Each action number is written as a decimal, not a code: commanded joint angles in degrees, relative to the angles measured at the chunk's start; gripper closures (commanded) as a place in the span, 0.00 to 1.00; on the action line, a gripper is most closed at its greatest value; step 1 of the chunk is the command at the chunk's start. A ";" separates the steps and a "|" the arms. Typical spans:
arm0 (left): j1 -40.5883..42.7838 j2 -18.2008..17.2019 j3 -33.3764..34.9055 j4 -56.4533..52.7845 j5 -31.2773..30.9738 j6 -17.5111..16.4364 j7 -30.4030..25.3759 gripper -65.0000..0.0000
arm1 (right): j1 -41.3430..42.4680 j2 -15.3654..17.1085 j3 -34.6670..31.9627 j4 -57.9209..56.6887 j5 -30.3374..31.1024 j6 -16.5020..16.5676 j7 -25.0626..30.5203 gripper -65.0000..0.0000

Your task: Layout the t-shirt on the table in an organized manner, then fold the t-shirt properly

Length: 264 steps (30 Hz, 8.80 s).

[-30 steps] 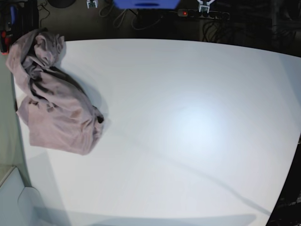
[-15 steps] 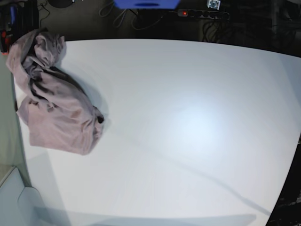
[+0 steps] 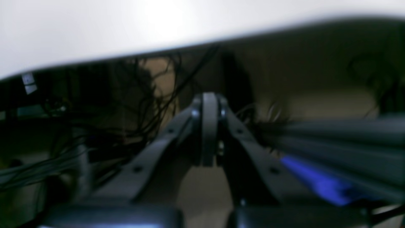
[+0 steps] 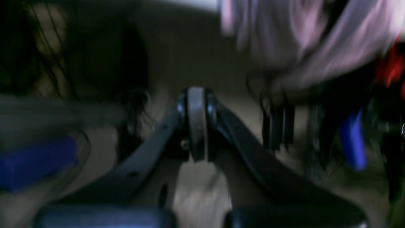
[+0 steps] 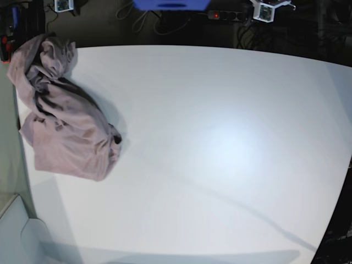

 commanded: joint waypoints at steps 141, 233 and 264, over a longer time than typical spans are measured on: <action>-27.38 0.53 -49.14 2.05 -43.88 -8.87 36.51 0.56 | 64.26 5.02 -7.07 2.53 -0.05 8.32 -39.91 1.00; -37.49 0.44 -46.67 2.05 -44.41 -8.96 50.40 0.39 | 66.63 -11.60 -18.33 -9.95 0.12 7.44 -32.53 1.00; -37.23 0.44 -46.76 2.14 -44.41 -9.04 50.58 0.39 | 60.74 -13.00 -39.16 -1.34 -0.05 20.80 -48.70 0.53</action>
